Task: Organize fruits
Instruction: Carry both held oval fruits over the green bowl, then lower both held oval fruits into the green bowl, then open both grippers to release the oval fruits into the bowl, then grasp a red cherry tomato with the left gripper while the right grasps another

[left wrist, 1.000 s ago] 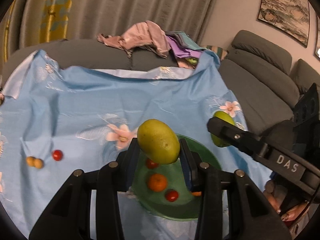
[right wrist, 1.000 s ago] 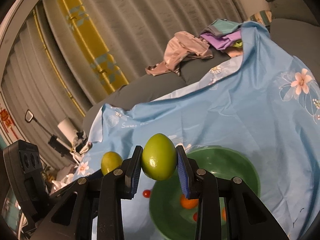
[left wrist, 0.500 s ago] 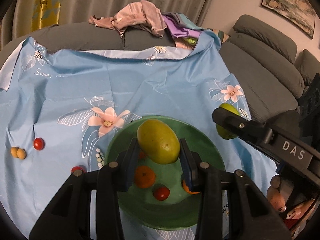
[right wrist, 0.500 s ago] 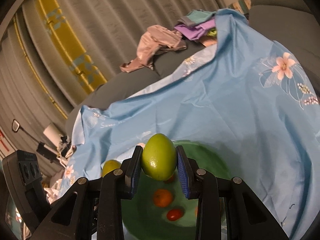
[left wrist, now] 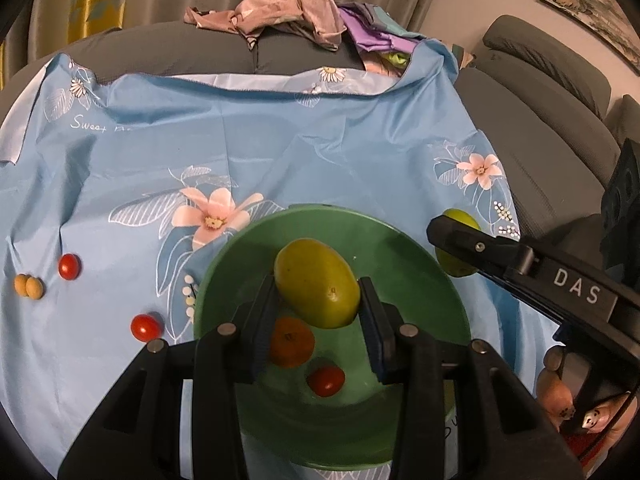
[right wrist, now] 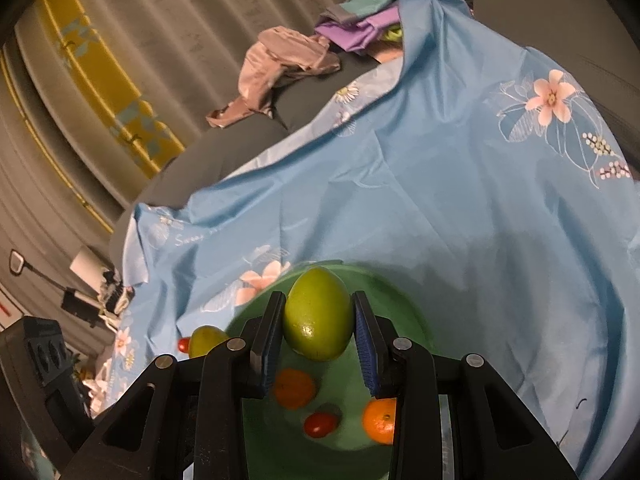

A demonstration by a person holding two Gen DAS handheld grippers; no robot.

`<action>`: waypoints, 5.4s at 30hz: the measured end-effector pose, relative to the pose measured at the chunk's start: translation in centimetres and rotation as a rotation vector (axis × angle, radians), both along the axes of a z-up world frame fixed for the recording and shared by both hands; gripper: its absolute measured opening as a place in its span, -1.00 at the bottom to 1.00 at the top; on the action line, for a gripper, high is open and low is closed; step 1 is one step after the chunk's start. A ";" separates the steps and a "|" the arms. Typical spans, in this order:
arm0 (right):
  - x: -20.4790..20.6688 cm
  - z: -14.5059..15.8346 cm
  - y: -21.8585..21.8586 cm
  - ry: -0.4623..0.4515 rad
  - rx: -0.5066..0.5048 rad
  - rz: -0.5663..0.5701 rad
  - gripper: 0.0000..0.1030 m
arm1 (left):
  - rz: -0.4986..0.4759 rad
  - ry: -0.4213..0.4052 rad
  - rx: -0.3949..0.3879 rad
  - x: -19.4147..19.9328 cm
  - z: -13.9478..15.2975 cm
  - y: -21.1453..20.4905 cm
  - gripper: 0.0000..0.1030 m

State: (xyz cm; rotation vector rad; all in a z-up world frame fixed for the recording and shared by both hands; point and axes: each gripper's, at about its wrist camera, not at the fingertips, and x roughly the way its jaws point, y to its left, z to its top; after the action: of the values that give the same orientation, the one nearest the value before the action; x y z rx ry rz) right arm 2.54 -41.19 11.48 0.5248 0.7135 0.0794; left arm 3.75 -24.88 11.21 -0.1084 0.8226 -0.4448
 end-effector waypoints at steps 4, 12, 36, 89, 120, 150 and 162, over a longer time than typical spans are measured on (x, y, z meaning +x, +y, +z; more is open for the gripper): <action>0.4 -0.4 0.1 0.022 0.001 0.009 -0.32 | -0.001 0.013 0.003 0.0 -0.4 -0.3 -0.24; 1.1 -1.0 0.5 0.076 -0.049 0.002 -0.32 | -0.004 0.041 0.003 0.1 -1.2 -0.1 -0.24; 2.1 -1.9 1.5 0.142 -0.096 0.027 -0.32 | -0.001 0.072 0.018 0.4 -2.2 -0.1 -0.23; 3.5 -3.4 2.5 0.219 -0.147 0.067 -0.31 | -0.016 0.104 0.066 0.9 -3.7 -1.0 -0.23; 4.4 -4.3 3.2 0.265 -0.174 0.080 -0.31 | -0.006 0.110 0.113 1.2 -4.0 -1.2 -0.22; 3.4 -2.8 3.0 0.183 -0.140 0.060 0.02 | 0.013 0.068 0.025 -1.1 -1.4 0.9 0.33; 1.9 0.6 5.2 0.043 -0.142 0.080 0.01 | 0.317 -0.018 0.067 -3.4 2.2 15.5 0.48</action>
State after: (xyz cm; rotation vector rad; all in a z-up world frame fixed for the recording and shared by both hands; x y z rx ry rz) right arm 4.43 -35.95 12.06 0.3628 0.7756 0.0914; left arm 0.37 -9.41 13.46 -0.1701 0.7857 -0.1193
